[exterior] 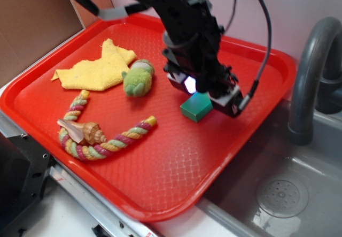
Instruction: Grab the green block.
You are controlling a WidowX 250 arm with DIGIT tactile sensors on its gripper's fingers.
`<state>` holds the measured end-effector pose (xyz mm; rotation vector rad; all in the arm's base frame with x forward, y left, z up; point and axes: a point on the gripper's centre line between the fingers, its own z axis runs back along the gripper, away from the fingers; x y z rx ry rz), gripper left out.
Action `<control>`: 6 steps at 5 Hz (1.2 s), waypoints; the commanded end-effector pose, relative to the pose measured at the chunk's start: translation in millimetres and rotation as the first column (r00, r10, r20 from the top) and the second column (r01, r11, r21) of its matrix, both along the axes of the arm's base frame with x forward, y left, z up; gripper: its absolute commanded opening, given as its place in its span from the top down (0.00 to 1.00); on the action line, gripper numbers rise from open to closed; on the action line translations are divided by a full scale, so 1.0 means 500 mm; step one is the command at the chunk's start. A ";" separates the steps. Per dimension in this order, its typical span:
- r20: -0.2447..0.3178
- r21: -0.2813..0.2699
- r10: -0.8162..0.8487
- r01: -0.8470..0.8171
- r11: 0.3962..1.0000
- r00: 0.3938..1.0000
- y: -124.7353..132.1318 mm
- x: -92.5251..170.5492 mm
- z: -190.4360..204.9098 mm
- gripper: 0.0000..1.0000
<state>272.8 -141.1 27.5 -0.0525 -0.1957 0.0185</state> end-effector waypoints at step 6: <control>0.005 -0.118 0.221 -0.219 0.969 0.975 0.171 -0.135 0.308 1.00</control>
